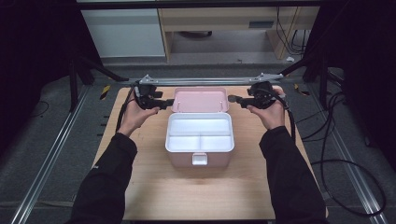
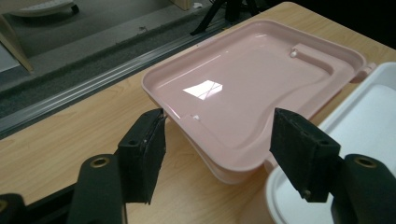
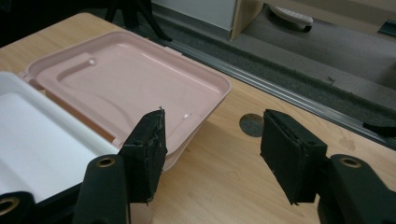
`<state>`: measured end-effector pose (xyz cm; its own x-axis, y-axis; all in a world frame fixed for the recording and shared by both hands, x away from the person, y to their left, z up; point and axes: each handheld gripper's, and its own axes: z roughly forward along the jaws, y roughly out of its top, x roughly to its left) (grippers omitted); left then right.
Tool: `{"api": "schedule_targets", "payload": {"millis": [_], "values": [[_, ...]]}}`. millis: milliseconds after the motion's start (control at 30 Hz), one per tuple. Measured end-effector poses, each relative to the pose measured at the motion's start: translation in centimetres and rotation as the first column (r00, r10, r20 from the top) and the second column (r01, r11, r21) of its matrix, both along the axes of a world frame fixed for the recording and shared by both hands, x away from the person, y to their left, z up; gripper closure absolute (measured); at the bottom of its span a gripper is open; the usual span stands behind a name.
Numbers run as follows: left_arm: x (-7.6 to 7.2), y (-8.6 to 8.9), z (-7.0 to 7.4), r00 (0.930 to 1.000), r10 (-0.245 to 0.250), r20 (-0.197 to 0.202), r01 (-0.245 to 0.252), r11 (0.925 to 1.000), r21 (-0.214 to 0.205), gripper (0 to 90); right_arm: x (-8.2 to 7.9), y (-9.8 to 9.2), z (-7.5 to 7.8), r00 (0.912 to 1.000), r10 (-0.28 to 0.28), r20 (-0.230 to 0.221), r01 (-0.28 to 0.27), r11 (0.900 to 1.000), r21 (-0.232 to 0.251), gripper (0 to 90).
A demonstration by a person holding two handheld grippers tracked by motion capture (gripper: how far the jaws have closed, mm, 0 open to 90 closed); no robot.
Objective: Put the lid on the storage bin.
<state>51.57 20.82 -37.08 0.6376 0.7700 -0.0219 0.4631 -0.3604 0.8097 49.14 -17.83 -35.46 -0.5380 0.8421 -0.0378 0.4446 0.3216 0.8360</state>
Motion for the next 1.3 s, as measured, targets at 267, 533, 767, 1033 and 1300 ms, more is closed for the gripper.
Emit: {"api": "schedule_targets", "payload": {"millis": [267, 533, 767, 1033, 1300], "values": [[2.2, -0.4, -1.3, 0.9985, 0.054, -0.008, -0.054, 0.9985, -0.003, 37.5, 2.9, 0.8, -0.6, 0.9997, -0.002, -0.026, 0.002, 1.0000, -0.008, 41.4], [3.8, -1.5, -3.5, 0.9977, 0.057, -0.036, -0.057, 0.9983, 0.013, 37.0, 5.6, 2.5, -3.4, 0.9961, 0.010, -0.088, -0.009, 0.9999, 0.011, 43.1], [4.8, -1.4, -5.4, 0.9930, 0.078, -0.089, -0.077, 0.9970, 0.010, 36.7, 7.0, 4.5, -6.0, 0.9895, 0.029, -0.142, -0.029, 0.9996, 0.001, 44.2], [5.3, -1.9, -6.6, 0.9912, 0.064, -0.116, -0.062, 0.9979, 0.018, 36.6, 7.9, 4.6, -7.9, 0.9780, 0.018, -0.208, -0.016, 0.9998, 0.009, 43.8], [5.4, -2.1, -7.0, 0.9881, 0.029, -0.151, -0.034, 0.9988, -0.034, 39.7, 8.1, 5.0, -8.4, 0.9714, 0.028, -0.236, -0.019, 0.9991, 0.039, 43.0]]}}
